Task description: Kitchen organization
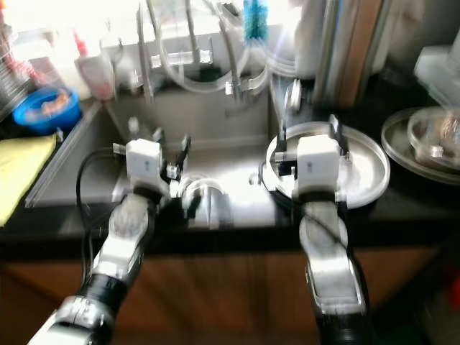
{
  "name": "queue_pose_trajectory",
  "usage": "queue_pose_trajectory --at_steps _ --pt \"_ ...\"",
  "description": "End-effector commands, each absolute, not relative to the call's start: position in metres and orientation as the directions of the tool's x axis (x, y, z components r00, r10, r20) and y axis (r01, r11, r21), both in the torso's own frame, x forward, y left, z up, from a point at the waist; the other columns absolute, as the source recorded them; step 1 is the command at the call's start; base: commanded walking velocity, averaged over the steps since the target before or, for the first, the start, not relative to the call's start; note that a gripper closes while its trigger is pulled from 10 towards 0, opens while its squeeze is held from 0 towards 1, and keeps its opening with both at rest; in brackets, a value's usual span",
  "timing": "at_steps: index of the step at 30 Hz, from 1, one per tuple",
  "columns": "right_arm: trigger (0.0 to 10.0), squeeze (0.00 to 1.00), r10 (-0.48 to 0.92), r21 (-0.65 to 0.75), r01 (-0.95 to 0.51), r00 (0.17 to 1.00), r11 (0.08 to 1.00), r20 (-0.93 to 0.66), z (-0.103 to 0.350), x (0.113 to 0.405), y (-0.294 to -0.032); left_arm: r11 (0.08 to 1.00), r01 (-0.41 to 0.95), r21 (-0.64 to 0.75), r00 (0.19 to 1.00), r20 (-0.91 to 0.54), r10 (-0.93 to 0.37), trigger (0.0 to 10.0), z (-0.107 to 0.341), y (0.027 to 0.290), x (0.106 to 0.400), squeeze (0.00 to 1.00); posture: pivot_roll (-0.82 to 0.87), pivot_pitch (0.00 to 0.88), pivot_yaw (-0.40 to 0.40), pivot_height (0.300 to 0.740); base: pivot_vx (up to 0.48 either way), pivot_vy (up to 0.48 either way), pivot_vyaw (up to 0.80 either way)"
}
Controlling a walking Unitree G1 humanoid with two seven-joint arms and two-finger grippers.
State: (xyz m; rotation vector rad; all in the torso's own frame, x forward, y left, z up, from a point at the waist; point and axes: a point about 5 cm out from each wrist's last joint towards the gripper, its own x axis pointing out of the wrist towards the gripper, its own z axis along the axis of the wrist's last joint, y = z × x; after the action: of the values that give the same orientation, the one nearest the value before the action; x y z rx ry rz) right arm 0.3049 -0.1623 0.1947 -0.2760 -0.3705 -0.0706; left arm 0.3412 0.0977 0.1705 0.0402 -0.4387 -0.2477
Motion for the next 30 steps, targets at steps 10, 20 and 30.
queue_pose_trajectory --at_steps 10,20,30 --pt "10.0 0.00 0.143 -0.329 -0.013 0.916 0.944 0.374 0.226 0.305 -0.151 0.974 0.207 0.092 0.882 0.414 -0.226 10.0 0.171 0.108 0.343 0.00 -0.31 0.000 0.140 0.740 0.000 0.000 0.00" --pt "10.0 0.00 0.161 -0.295 -0.048 0.913 0.954 0.374 0.231 0.306 -0.145 0.973 0.213 0.090 0.881 0.413 -0.231 10.0 0.171 0.106 0.344 0.00 -0.31 0.000 0.141 0.740 0.000 0.000 0.00" --pt "10.0 0.00 0.177 -0.245 -0.092 0.920 0.965 0.350 0.222 0.304 -0.129 0.973 0.215 0.081 0.876 0.424 -0.229 10.0 0.172 0.106 0.343 0.00 -0.30 0.000 0.138 0.740 -0.141 0.000 0.00"
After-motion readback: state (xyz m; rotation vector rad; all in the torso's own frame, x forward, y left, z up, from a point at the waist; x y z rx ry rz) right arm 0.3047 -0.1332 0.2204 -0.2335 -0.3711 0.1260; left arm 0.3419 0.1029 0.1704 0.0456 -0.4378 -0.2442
